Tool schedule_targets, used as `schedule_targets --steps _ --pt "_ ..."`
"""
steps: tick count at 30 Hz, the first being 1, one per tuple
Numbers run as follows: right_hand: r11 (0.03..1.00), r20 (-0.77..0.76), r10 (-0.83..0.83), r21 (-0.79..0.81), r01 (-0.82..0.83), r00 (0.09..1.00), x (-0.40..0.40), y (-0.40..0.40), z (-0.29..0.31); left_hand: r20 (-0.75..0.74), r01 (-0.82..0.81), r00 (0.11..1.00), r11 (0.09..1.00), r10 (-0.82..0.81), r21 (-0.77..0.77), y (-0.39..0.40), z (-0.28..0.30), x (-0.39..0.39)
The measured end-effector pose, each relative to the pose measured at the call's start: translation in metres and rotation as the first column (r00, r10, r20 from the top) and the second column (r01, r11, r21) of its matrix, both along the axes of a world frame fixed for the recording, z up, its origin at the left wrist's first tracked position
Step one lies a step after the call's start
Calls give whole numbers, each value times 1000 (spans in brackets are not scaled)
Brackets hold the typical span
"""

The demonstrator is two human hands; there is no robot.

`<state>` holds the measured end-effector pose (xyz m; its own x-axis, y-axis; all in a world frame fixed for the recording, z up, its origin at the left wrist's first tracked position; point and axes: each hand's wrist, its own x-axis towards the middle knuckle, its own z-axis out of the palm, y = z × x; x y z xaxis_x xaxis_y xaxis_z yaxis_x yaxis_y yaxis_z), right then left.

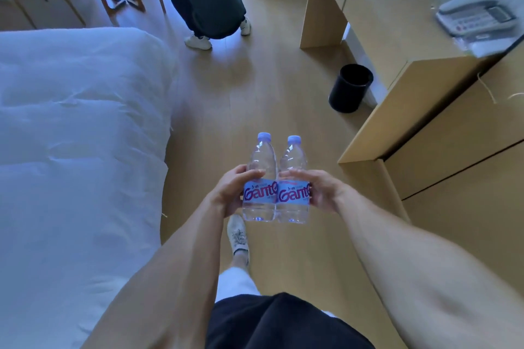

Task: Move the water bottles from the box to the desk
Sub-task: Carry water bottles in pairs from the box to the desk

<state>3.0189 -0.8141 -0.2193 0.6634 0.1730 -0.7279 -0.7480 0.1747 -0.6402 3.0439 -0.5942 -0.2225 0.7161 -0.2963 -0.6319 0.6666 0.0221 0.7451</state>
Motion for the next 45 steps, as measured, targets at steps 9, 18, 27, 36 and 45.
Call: schedule_targets --steps 9,18,27,36,45 --pt "988 -3 -154 -33 154 988 171 -13 9 -24 136 990 990 -137 -25 -16 1 201" --pt "966 23 -258 6 258 966 300 -43 7 -3 240 971 971 -240 -19 -52 3 360" --pt "954 5 -296 42 296 955 433 -101 -9 -11 267 964 964 -267 7 -117 -9 501" --pt "946 -1 -313 88 312 950 571 -170 1 -32 284 958 959 -284 -6 -189 5 641" --pt "906 28 -413 119 407 910 668 -216 -4 -47 371 926 927 -374 -54 -242 9 758"
